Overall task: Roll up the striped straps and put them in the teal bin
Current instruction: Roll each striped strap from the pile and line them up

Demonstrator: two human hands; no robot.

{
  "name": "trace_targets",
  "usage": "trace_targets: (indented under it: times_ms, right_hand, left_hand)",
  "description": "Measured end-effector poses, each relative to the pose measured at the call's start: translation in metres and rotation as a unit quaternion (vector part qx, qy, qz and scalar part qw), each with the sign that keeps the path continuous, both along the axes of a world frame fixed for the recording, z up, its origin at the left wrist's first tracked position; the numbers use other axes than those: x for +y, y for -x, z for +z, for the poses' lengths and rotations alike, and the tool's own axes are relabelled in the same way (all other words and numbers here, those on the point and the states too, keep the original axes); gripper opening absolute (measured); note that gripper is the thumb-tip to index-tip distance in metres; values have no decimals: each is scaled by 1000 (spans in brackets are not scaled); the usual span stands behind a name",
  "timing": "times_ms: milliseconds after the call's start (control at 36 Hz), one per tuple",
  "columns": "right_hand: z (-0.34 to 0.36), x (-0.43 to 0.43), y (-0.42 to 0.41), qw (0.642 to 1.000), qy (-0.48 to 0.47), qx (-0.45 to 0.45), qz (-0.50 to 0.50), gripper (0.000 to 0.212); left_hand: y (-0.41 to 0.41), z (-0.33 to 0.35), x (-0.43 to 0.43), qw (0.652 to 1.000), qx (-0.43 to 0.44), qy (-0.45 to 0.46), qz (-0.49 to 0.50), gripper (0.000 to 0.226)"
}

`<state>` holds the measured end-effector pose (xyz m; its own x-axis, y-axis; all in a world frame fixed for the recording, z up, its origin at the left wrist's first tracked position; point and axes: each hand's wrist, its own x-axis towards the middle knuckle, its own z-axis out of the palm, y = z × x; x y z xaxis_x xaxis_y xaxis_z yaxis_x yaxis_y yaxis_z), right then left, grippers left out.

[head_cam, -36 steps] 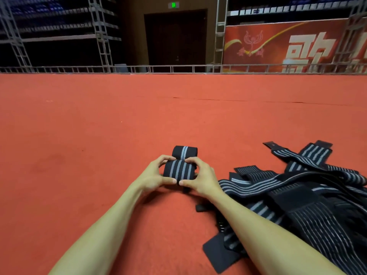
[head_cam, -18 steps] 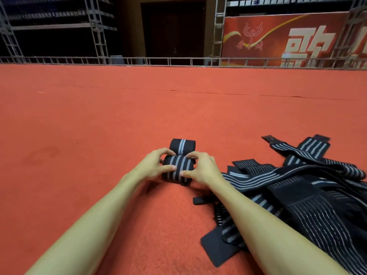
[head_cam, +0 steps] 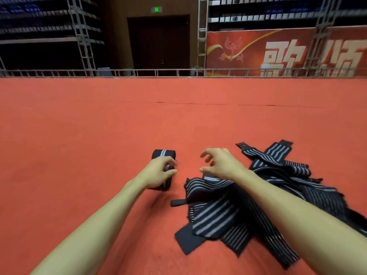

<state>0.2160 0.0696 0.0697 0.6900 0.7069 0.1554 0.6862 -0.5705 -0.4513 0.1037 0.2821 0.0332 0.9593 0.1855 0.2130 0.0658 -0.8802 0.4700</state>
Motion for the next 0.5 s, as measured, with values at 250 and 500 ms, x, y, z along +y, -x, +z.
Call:
trace_targets:
  times_ms: [250,500]
  right_hand:
    - [7,-113,-18,994,86,-39,-51,43]
    - [-6,-122,-29,998,44,-36,-40,44]
  left_hand:
    - [-28,-14,-78,993,121,8,-12,22]
    - [-40,-18,-86,986,153,-57,-15,24]
